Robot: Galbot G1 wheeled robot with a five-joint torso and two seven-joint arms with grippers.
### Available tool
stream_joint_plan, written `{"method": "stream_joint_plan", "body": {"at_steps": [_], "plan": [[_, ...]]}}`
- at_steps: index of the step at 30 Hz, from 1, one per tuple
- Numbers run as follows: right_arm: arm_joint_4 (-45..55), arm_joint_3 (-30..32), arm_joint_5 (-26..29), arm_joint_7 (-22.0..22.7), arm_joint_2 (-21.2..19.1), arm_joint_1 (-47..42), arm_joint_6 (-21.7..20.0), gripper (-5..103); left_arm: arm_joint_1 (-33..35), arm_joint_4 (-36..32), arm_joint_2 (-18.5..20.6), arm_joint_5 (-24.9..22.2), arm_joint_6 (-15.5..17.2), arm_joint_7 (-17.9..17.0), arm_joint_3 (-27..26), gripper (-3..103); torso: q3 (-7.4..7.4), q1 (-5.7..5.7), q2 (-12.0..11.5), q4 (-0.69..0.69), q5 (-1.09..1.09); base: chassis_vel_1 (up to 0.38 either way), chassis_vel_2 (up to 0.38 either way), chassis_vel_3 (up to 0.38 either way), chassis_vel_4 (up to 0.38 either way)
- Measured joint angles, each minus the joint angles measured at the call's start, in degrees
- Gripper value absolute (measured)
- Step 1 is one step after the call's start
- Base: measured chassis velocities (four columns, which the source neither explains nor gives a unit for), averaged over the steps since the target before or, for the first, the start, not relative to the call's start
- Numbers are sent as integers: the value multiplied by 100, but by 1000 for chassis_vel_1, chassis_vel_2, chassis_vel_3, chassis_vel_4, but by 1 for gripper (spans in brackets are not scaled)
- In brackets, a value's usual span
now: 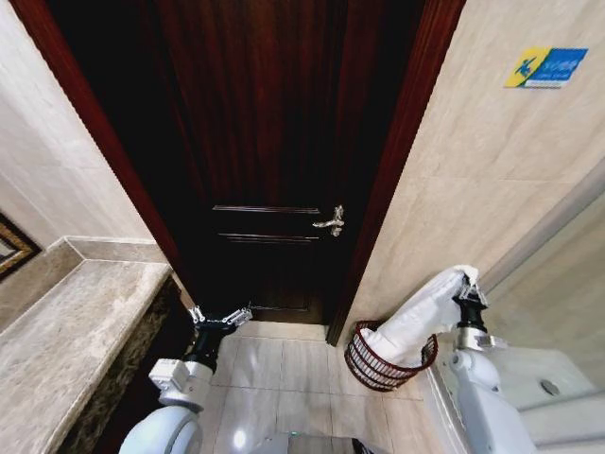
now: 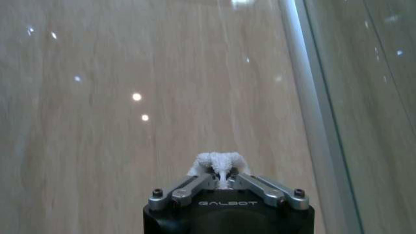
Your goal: Discard the used towel into the hamper.
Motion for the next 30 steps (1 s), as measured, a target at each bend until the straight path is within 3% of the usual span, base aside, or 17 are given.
{"method": "stream_joint_plan", "body": {"at_steps": [11,30], "plan": [[-1569,-176,-65,-515,20,481,196,2,0,0,0,0,0,0,0,100,0,0,-1,0,0,0,0,0,0],[-3255,-302,-246,-765,389,915,-145,2,0,0,0,0,0,0,0,100,0,0,-1,-1,0,0,0,0,0]]}}
